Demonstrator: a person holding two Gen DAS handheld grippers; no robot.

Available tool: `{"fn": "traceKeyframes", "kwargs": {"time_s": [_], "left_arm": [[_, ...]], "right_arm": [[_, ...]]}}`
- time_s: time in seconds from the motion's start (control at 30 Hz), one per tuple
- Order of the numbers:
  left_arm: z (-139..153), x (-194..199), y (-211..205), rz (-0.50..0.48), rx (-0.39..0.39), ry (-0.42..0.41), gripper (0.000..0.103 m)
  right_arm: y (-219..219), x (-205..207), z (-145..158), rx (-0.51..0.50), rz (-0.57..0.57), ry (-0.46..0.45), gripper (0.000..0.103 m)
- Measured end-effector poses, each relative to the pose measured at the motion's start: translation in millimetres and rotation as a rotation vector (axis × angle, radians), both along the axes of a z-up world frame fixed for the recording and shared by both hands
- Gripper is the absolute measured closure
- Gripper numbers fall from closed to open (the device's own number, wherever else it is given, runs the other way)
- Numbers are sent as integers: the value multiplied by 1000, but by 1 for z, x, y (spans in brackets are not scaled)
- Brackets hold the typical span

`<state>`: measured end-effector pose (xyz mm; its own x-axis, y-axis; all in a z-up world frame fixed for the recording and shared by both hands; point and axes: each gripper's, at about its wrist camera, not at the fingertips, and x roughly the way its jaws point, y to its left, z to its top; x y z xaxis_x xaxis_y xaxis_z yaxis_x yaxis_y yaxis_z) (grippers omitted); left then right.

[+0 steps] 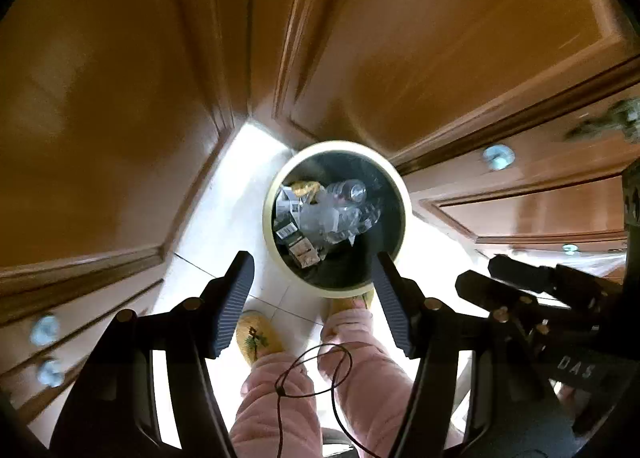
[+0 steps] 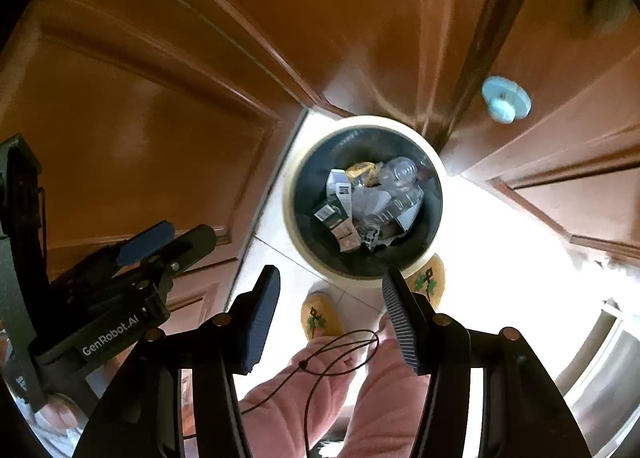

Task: Collect trash
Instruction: 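Raise both tools back to the orange-and-white paper cup on the counter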

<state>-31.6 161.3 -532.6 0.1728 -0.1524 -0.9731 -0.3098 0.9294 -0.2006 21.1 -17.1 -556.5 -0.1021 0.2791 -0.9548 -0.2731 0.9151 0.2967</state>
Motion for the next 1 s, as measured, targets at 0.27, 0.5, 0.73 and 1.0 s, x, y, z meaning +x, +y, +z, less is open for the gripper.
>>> {"fn": "traceKeyframes", "kwargs": {"time_s": [0.27,0.5,0.73,1.0], "left_arm": [[151,21,-4,-53,50,-137,45],[275,59,-20,-93,93,-303,45],[362,102,-33,-114,138,-419,44],[410,150,-37,-82,158,-481,39]], "right_arm": [[3,16,146,75,9,-136,49],[-4,38,281,153,24,-323,49],[-22,70,382,209,-19,-480,42],[-46,118,446,219,-70,-602,35]]}}
